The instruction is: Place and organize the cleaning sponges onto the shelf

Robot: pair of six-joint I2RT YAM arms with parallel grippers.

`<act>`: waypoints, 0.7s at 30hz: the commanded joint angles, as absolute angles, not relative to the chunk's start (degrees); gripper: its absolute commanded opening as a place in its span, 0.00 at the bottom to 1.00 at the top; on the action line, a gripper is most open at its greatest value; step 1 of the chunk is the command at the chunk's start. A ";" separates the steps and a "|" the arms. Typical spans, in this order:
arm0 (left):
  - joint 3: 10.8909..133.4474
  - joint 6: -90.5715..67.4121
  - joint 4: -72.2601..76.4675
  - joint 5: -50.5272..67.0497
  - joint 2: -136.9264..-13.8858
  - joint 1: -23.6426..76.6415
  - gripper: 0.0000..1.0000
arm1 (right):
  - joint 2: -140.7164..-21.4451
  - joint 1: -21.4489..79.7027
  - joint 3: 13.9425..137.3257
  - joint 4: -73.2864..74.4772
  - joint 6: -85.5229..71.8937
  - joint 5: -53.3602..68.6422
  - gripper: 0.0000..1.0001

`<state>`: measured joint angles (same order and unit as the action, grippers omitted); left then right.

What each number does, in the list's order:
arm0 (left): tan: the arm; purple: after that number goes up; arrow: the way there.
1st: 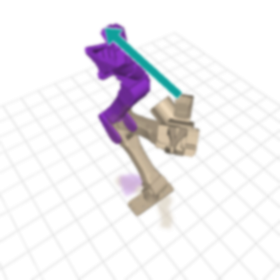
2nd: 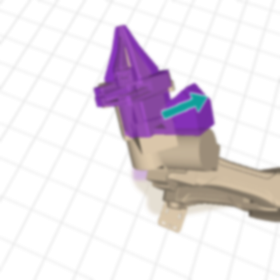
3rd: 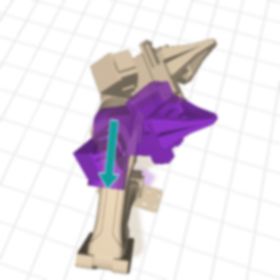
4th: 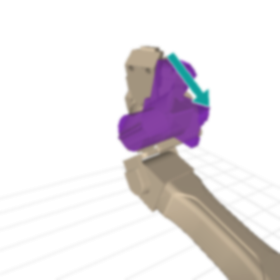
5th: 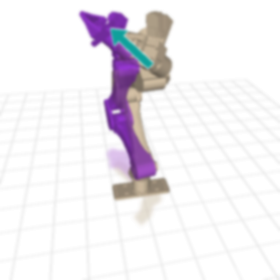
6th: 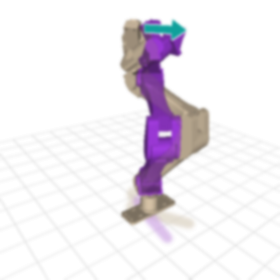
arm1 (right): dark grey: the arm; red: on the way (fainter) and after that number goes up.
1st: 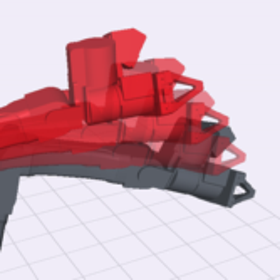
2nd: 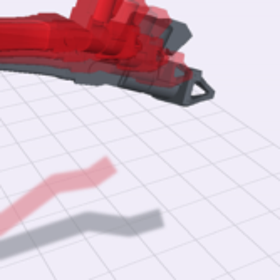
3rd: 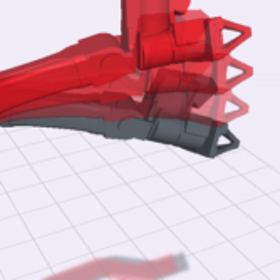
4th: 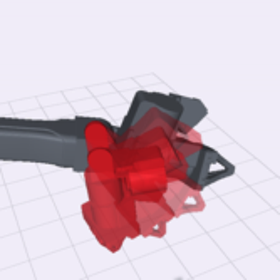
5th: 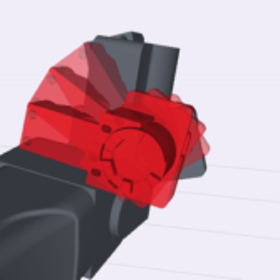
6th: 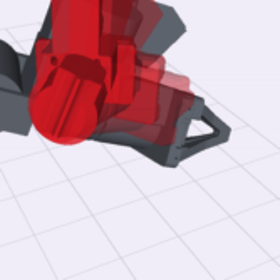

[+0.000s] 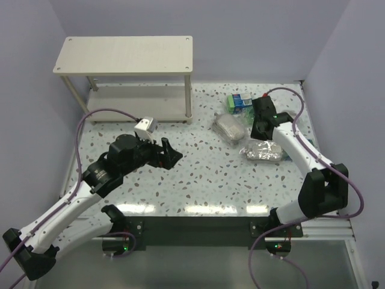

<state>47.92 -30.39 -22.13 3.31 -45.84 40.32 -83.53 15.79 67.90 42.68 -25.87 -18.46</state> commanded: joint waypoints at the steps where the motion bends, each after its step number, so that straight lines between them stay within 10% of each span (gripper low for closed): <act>1: 45.97 -31.72 -25.31 -2.71 -45.44 40.43 1.00 | -85.95 12.49 72.77 39.98 -27.94 -26.61 0.00; 15: 44.56 -33.40 -26.45 -9.14 -46.85 40.43 1.00 | -97.38 5.98 66.72 33.67 -27.00 -21.21 0.00; 21: 43.77 -35.15 -28.56 -13.27 -44.65 40.34 1.00 | -93.18 18.85 59.18 32.70 -30.39 -9.51 0.00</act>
<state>44.95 -33.28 -27.20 -9.87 -46.17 40.32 -96.99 10.66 63.20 33.71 -27.70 -17.98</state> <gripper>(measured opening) 0.997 0.008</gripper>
